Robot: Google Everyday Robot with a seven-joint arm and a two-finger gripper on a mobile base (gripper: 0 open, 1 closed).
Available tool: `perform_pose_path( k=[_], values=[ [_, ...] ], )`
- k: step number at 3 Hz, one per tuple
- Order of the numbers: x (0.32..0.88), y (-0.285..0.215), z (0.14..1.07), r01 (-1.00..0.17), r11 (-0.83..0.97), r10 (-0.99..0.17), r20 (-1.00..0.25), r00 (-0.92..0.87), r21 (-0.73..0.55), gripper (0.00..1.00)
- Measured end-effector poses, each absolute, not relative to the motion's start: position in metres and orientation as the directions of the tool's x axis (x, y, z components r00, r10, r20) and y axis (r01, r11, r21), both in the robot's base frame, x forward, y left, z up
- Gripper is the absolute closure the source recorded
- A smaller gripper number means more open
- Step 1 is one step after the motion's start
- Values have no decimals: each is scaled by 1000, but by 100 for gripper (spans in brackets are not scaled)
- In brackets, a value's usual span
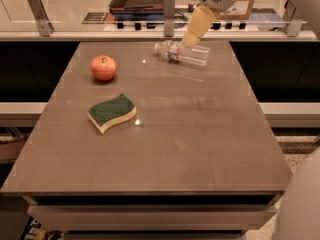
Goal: Place water bottle upright
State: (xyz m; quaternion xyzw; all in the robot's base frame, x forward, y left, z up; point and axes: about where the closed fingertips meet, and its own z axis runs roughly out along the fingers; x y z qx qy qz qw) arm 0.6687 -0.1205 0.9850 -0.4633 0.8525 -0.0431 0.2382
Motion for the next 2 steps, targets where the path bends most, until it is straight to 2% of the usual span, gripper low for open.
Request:
perform_pose_path(
  k=[2],
  values=[
    [705, -126, 976, -783, 569, -801, -382, -460, -250, 0]
  ],
)
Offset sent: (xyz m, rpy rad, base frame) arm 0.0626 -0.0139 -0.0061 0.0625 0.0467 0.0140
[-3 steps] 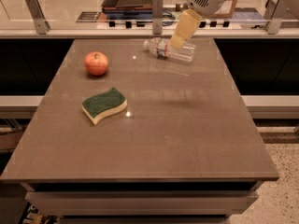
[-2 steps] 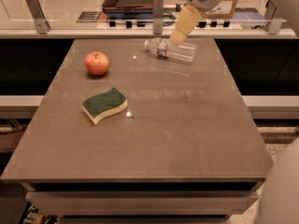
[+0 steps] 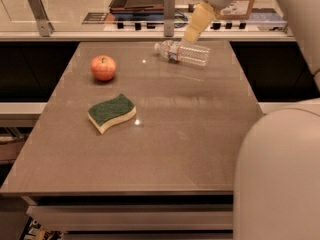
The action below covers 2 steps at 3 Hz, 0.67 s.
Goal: Place water bottle upright
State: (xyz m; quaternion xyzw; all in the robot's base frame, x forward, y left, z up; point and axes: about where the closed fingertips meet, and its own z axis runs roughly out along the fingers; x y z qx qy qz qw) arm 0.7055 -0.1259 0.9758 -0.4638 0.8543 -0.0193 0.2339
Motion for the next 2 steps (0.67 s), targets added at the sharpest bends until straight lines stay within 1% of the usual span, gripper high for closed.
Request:
perform_pose_path(
  k=[1, 2],
  values=[
    [726, -123, 967, -789, 566, -801, -385, -458, -240, 0],
    [750, -120, 946, -778, 577, -806, -330, -492, -248, 0]
  ],
)
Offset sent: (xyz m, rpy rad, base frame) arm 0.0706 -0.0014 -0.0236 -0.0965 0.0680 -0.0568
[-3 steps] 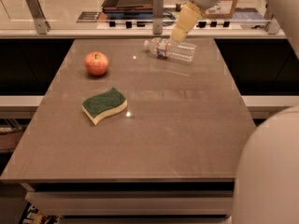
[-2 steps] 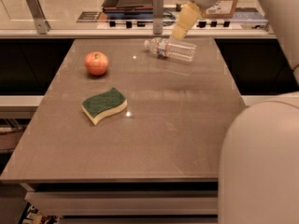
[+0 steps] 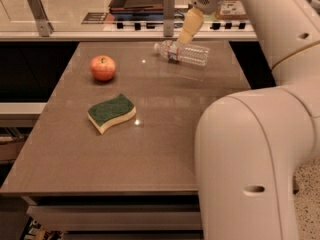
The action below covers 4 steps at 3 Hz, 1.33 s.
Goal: Place water bottle upright
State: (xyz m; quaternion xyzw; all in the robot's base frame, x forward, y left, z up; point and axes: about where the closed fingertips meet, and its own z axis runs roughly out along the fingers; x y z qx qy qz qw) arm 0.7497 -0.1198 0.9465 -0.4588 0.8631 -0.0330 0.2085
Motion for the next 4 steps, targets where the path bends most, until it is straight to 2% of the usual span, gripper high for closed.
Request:
perform_pose_path(
  k=[2, 4],
  values=[
    [774, -112, 914, -775, 578, -814, -247, -525, -255, 0],
    [785, -105, 890, -797, 562, -822, -252, -510, -220, 0]
  ],
)
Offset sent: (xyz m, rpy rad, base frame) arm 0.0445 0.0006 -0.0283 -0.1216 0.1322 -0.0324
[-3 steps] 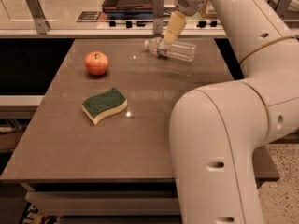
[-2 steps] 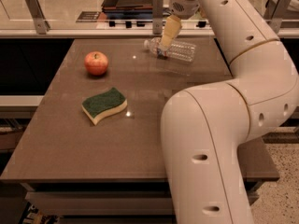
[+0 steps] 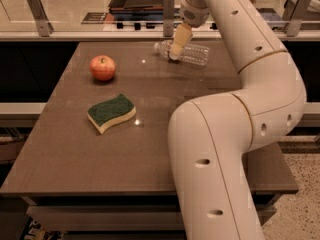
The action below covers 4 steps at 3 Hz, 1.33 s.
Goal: Place water bottle upright
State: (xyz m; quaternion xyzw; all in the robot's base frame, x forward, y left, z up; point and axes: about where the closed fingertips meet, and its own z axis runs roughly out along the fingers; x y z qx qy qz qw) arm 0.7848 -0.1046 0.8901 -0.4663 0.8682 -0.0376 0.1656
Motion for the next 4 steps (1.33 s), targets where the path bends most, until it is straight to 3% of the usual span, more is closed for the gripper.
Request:
perform_pose_path(
  k=[4],
  values=[
    [783, -88, 863, -861, 491, -849, -295, -439, -131, 0]
  ],
)
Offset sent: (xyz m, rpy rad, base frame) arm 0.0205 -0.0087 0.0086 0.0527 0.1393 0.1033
